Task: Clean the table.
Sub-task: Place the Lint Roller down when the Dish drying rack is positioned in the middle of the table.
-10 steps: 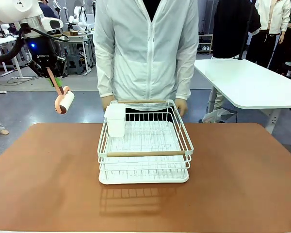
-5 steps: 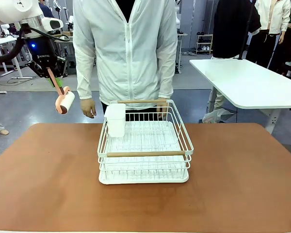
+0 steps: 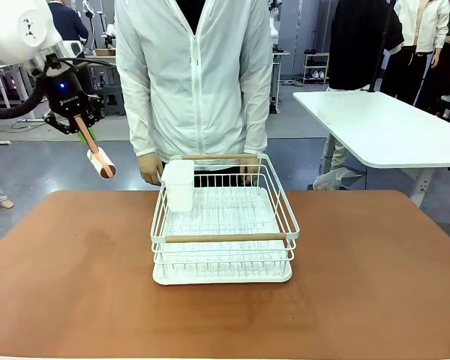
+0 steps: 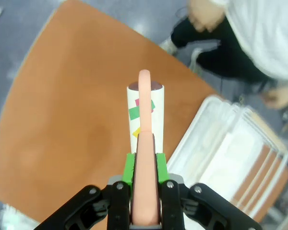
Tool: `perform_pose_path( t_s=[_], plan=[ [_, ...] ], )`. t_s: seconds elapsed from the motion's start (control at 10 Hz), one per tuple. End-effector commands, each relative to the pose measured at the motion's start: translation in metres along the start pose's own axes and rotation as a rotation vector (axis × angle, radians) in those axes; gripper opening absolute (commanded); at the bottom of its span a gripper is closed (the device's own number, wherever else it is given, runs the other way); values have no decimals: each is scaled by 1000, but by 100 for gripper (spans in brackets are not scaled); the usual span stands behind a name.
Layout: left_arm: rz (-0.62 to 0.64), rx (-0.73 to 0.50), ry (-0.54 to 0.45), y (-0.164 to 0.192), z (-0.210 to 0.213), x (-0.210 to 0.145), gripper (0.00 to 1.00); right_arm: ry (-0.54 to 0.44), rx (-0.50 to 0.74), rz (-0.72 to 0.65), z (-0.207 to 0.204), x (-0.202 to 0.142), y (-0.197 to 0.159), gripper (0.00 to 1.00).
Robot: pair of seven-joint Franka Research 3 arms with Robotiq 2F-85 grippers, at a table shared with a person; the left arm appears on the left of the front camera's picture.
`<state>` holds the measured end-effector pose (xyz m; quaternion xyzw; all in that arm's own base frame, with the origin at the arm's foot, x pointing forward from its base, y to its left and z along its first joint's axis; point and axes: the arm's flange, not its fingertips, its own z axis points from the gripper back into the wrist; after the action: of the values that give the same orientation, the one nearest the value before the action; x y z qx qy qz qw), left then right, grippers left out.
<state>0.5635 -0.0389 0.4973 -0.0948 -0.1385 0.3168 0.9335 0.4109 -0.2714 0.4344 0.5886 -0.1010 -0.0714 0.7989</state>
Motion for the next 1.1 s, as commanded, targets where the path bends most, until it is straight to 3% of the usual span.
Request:
perform_pose_path(
  t_s=[0.0,0.3,0.4,0.5,0.6,0.7,1.0],
  plan=[
    [297,54,-42,3,-4,-18,19,3,-3,6,0,-3,4,100],
    [576,-7,-53,11,-35,-18,19,3,-3,6,0,-3,4,100],
    [545,12,-12,18,-45,-24,19,3,-3,6,0,-3,4,100],
    [624,-64,-149,26,-58,-23,19,3,-3,6,0,-3,4,100],
    [695,-92,-132,34,-71,-23,19,3,-3,6,0,-3,4,100],
    [687,-147,-80,43,-81,-26,19,3,-3,6,0,-3,4,100],
    [782,-270,-116,66,-106,-26,19,3,-3,6,0,-3,4,100]
  ],
)
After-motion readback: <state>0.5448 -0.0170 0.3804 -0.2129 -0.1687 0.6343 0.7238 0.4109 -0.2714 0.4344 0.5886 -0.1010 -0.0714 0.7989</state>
